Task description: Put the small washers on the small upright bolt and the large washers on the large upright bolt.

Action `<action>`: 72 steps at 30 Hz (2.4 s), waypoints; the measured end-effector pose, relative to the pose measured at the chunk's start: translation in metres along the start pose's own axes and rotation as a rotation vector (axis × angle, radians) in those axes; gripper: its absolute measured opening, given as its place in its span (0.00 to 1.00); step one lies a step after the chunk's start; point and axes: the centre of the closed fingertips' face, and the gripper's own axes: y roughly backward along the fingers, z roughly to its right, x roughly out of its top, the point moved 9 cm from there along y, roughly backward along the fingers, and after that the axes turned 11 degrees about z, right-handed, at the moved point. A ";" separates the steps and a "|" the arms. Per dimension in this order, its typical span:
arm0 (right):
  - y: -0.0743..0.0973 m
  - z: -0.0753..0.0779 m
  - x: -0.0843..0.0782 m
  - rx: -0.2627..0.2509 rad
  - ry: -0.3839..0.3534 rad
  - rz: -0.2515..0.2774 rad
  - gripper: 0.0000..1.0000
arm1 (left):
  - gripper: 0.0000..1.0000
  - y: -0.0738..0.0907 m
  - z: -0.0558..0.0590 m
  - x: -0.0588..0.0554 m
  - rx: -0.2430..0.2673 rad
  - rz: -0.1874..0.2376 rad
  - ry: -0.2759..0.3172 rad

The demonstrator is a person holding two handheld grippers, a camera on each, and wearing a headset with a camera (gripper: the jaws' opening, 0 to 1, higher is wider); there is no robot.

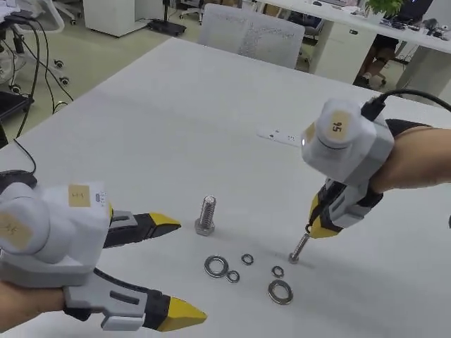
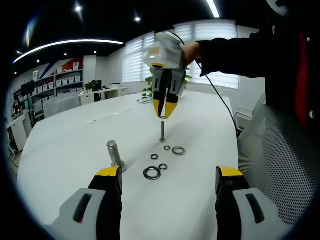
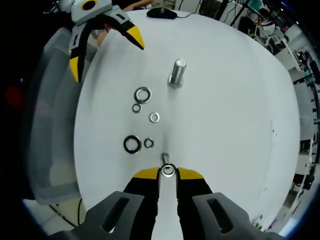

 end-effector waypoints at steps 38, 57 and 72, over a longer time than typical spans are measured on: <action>-0.031 -0.001 -0.009 0.039 -0.053 0.006 0.13 | 0.75 0.000 -0.002 -0.002 0.000 -0.013 0.007; -0.059 0.003 -0.016 0.031 -0.049 -0.013 0.13 | 0.74 -0.001 0.000 -0.001 0.001 -0.014 0.012; -0.063 0.002 -0.015 0.032 -0.033 -0.029 0.14 | 0.74 -0.002 0.000 -0.001 0.004 -0.012 0.016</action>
